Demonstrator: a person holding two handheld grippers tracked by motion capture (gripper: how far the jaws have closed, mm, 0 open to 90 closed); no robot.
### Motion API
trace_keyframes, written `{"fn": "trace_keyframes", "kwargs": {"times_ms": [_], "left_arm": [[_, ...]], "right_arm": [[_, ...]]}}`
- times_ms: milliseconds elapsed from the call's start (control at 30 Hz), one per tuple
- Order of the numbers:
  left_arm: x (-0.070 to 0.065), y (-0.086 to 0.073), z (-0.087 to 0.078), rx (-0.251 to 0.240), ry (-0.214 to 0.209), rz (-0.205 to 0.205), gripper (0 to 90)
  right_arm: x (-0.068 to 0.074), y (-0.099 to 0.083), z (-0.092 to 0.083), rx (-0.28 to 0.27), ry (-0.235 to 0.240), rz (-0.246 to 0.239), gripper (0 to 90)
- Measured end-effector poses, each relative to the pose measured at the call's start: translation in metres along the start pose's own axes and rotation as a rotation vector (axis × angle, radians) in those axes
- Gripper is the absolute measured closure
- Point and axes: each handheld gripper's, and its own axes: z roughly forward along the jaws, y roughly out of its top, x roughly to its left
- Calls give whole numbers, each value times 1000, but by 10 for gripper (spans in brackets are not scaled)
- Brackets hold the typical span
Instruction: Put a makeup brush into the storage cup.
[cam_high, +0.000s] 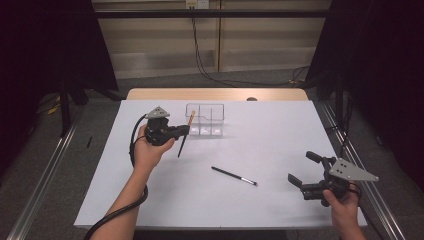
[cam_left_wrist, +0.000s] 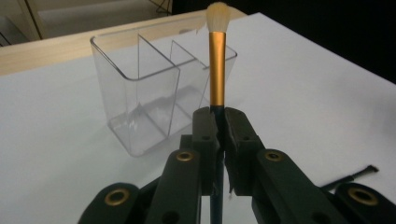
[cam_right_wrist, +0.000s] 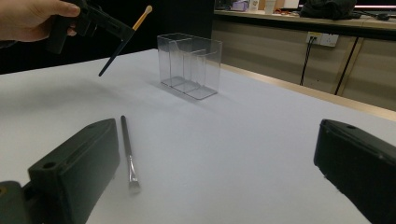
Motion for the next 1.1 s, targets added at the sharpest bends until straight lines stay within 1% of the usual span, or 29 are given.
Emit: {"fn": "trace_keyframes", "kwargs": {"times_ms": [33,67,200,267,300,367,433,500,533,667,733,800,833,1033,1067,1100], "left_arm": [[0,1,0,-21,-4,-10,839],[0,1,0,-28,-1,-12,838],[0,3,-1,-84,17,-11,838],[-1,4,-1,-110,19,-14,839],[-1,5,0,-127,13,-15,839],[-3,6,0,-148,11,-20,838],[-4,7,1,-164,13,-11,838],[-7,8,3,-192,16,-10,838],[-7,9,3,-195,20,-1,838],[-10,12,4,-233,35,7,838],[-10,13,5,-250,35,-1,838],[-9,13,6,-260,42,5,838],[-9,14,7,-269,42,1,838],[-9,18,9,-291,49,1,838],[-9,19,9,-303,50,-7,838],[-8,20,9,-305,49,-8,839]], "right_arm": [[0,0,0,0,0,0,0],[0,0,0,0,0,0,0],[0,0,0,0,1,0,0],[0,0,0,0,1,0,0],[0,0,0,0,1,1,0],[0,0,0,-2,1,1,0],[0,0,0,-2,1,1,0],[0,0,0,-2,2,2,0],[0,0,0,0,1,1,0],[0,0,0,-1,1,-2,0],[0,0,0,-2,3,-1,0],[0,0,0,-2,3,-2,0],[0,0,0,-2,3,-2,0],[0,0,0,-2,5,-1,0],[0,0,0,-2,6,0,0],[0,0,0,-2,6,-1,0]]}}
